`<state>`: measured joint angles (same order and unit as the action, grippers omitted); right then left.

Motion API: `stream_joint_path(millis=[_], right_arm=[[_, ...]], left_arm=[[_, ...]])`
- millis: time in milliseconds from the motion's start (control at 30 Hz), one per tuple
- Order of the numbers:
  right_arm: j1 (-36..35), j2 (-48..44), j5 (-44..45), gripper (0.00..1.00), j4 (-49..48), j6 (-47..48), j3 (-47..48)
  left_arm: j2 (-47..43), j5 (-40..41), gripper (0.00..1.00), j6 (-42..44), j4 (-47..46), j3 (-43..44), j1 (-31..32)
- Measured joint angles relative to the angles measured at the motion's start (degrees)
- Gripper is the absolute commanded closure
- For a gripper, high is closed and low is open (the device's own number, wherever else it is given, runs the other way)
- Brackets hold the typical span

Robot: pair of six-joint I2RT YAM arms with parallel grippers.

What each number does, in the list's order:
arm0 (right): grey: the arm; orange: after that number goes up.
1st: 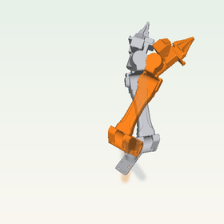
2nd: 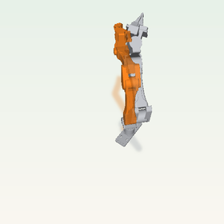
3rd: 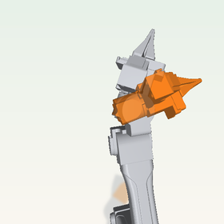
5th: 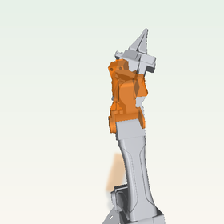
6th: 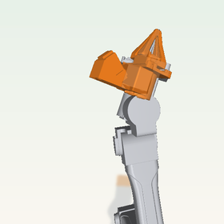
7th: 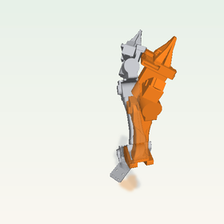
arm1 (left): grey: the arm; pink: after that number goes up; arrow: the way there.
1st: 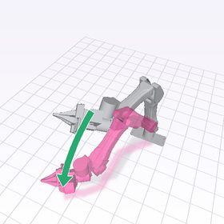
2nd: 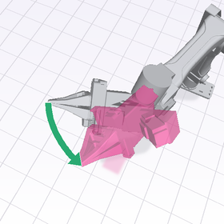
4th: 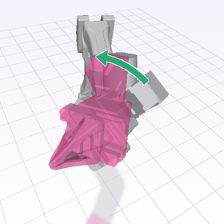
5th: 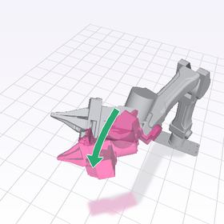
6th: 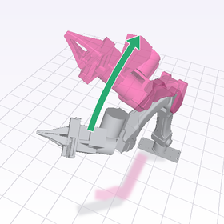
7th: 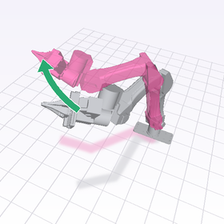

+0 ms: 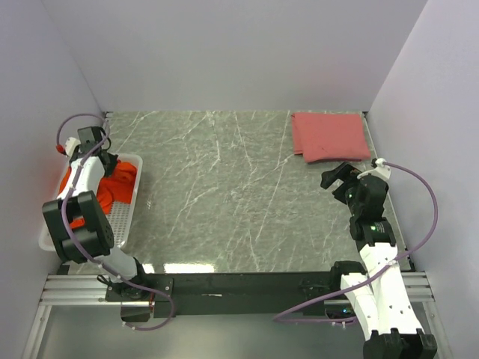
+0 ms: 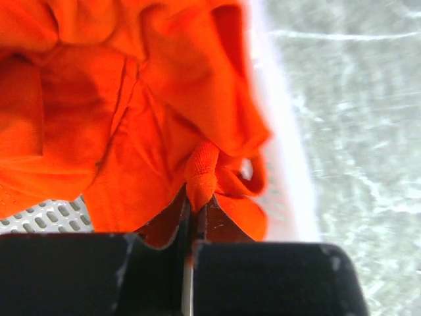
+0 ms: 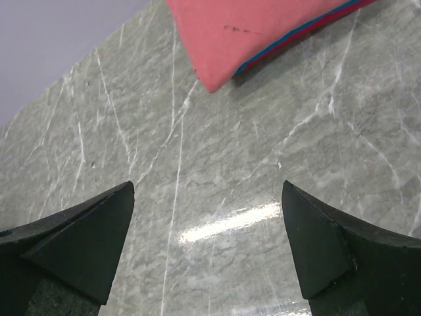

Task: Fold and stack the t-shirts
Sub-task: Grab the tshirt from the pile, then move the tshirt to the center of the board

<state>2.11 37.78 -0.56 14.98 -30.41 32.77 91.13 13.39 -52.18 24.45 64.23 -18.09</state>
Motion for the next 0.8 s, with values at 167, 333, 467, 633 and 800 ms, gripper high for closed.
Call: stream_joint_path(millis=[167,333,467,633,800], right_arm=[[0.0,-1.4,-0.9,0.02,0.0,0.0,0.0],[0.0,-2.5,-1.6,0.02,-0.4,0.0,0.0],[0.0,-2.7,-2.1,0.02,-1.0,0.0,0.0],[0.0,-2.6,-2.8,0.02,-1.6,0.0,0.0],[0.0,-2.6,-3.2,0.02,-1.7,0.0,0.7]], left_arm=[[-8.2,1.0,0.99,0.1,4.6,4.2,0.0],[-21.6,1.2,0.99,1.6,5.9,13.2,0.0],[-27.6,-2.2,0.99,4.1,4.1,24.2,0.2],[-23.5,-7.5,0.99,9.4,2.4,41.2,8.0],[-14.9,-12.8,0.99,14.4,0.5,54.6,23.7]])
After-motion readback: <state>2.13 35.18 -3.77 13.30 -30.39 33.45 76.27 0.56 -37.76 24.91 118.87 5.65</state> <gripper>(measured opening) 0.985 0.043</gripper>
